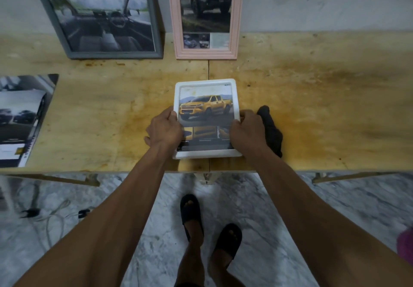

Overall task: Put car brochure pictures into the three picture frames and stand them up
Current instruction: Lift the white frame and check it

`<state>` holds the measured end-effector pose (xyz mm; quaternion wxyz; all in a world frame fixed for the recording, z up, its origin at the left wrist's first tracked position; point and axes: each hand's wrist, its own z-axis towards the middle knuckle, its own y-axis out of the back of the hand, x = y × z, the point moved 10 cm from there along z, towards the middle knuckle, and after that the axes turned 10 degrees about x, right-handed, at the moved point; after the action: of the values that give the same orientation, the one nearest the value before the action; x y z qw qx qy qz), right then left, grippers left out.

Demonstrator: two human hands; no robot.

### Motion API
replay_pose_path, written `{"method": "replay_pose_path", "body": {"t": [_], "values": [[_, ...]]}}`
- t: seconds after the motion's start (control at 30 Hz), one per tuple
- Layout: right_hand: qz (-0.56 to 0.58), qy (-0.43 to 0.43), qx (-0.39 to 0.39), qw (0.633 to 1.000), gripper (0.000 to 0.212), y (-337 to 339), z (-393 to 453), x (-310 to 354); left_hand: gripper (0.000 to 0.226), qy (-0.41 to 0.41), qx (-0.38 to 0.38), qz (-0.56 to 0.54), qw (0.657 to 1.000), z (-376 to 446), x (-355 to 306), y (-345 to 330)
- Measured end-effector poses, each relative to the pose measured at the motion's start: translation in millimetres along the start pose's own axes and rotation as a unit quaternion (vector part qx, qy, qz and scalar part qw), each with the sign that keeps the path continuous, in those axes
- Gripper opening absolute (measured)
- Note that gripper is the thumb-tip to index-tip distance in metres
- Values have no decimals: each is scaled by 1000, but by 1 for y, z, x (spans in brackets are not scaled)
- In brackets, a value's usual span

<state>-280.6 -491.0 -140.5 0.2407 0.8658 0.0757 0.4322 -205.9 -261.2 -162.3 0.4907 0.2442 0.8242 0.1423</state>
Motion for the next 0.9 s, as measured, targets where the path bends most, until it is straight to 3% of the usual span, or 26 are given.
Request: {"method": "replay_pose_path", "body": {"t": [0.07,0.27,0.47,0.6,0.9], "values": [[106,42,0,994,40,12,-12,16,36,-12,14,-104,994,-14,-20,6],[216,115,-22,969,33,66,-52,71,41,-40,10,-269,962,-68,-99,46],[301,122,-43,945,35,114,-109,106,40,-86,38,-309,946,-138,-167,74],[297,139,-79,941,35,144,-127,108,27,-106,102,-350,925,-156,-193,60],[333,120,-134,925,28,208,-141,72,27,-126,195,-268,935,-154,-229,-2]]}}
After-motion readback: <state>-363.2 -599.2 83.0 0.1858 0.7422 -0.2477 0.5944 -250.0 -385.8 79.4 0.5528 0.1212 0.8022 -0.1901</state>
